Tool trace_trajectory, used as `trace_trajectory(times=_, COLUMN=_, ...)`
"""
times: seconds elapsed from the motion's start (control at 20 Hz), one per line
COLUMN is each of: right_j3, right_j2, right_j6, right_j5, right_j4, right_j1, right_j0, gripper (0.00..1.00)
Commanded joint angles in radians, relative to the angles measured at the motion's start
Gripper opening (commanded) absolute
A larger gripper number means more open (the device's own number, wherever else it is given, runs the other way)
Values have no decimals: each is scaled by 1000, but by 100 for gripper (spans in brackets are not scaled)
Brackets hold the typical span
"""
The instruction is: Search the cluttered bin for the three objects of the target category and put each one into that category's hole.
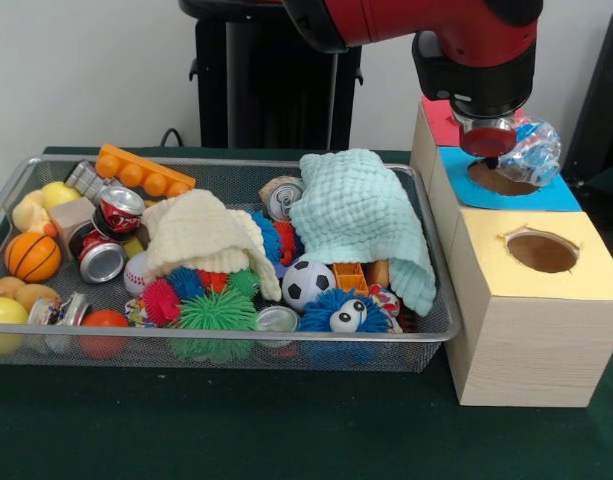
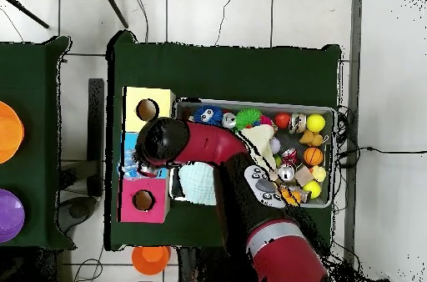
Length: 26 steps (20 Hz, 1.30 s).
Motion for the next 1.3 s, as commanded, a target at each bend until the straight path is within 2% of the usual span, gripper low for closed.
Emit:
trace_trajectory(times=0.05, right_j3=38, right_j2=14, right_j6=228, right_j5=-6, right_j4=18, right_j1=38, right_j0=-21, gripper=0)
trace_trajectory(times=0.45, right_j3=18, right_j2=-23, right_j6=225, right_j5=-20, right_j4=-28, right_j1=35, right_j0=-11, gripper=0)
trace_trajectory(times=0.9, right_j3=47, right_j2=-4, right_j6=195, right_j5=-151, right_j4=-46, right_j1=47, right_j0=-40, gripper=0)
trace_trajectory(times=1.3, right_j3=26, right_j2=-40, right_j6=189, right_j5=-161, right_j4=-86, right_j1=47, right_j0=-32, gripper=0)
